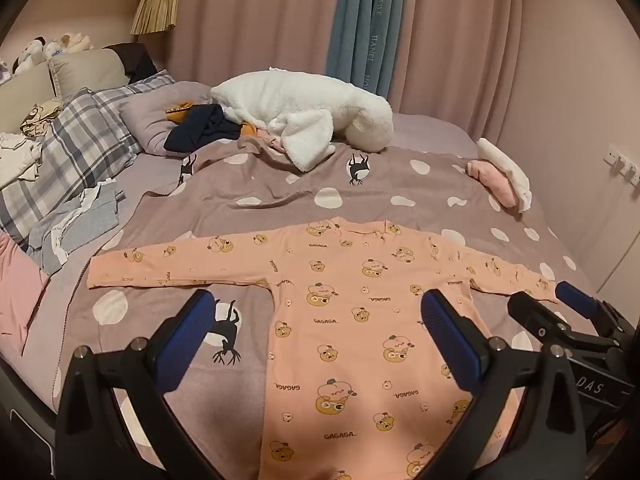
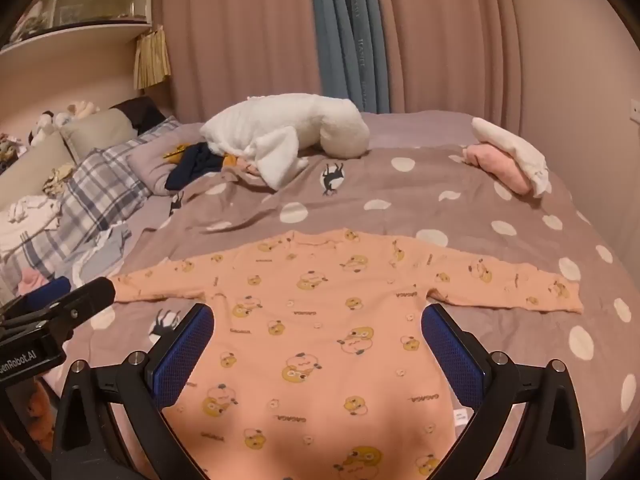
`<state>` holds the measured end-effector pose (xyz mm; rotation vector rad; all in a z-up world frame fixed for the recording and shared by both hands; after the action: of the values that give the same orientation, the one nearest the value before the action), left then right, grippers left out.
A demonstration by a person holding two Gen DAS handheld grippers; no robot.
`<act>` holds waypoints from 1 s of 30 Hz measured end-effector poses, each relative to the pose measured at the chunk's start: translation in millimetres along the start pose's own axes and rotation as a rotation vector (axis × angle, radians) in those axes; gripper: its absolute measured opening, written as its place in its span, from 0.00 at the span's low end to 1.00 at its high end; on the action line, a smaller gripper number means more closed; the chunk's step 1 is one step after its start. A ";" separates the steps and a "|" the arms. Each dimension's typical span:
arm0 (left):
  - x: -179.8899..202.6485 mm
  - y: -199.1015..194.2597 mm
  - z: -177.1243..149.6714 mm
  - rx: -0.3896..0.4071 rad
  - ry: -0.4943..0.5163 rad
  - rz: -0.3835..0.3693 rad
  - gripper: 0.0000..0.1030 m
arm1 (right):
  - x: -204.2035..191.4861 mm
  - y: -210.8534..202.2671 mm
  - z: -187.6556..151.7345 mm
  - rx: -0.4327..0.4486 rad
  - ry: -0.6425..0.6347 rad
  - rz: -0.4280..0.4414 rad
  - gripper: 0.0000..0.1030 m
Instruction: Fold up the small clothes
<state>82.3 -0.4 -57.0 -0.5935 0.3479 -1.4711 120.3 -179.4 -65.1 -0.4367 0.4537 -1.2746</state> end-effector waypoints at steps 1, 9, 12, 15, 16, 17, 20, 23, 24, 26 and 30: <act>0.7 0.1 -0.1 -0.002 -0.002 -0.008 1.00 | -0.4 0.6 0.2 0.001 0.000 0.001 1.00; -8.0 3.5 1.3 -0.010 -0.018 0.000 1.00 | -0.5 -1.1 -1.2 0.003 0.029 0.043 1.00; -4.7 -0.6 -3.6 -0.004 -0.011 -0.013 1.00 | -0.4 -1.2 -3.0 0.008 0.027 0.024 1.00; -8.4 5.3 -9.5 -0.038 -0.027 -0.036 1.00 | -2.3 -2.1 -7.8 0.004 0.042 0.018 1.00; -8.4 6.9 -11.0 -0.046 -0.032 -0.049 1.00 | -2.2 -0.7 -10.0 -0.001 0.042 0.013 1.00; -8.0 7.4 -12.4 -0.048 -0.035 -0.058 1.00 | -1.6 -0.3 -11.1 -0.005 0.041 0.008 1.00; -7.6 10.1 -15.9 -0.061 -0.042 -0.068 1.00 | -0.3 0.9 -14.5 -0.015 0.041 -0.003 1.00; -7.9 11.2 -16.9 -0.067 -0.043 -0.068 1.00 | 1.7 0.2 -14.4 -0.017 0.051 -0.007 1.00; -7.9 10.7 -16.9 -0.067 -0.045 -0.068 1.00 | 2.4 0.0 -14.0 -0.015 0.052 -0.008 1.00; -8.2 11.7 -17.6 -0.066 -0.047 -0.068 1.00 | 3.1 -0.1 -13.1 -0.012 0.051 -0.009 1.00; -11.4 12.6 -19.6 -0.073 -0.063 -0.071 1.00 | 2.5 -0.3 -13.7 -0.013 0.052 -0.008 1.00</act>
<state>80.6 7.6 -81.6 -0.7154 0.3358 -1.5094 113.1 -182.7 -76.5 -0.4176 0.5045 -1.2933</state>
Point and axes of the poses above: each gripper's, at about its wrist camera, not at the fingertips, and y roughly the way its jaws point, x to its right, z to its top, the point moved 10 cm from there along y, roughly the way its jaws point
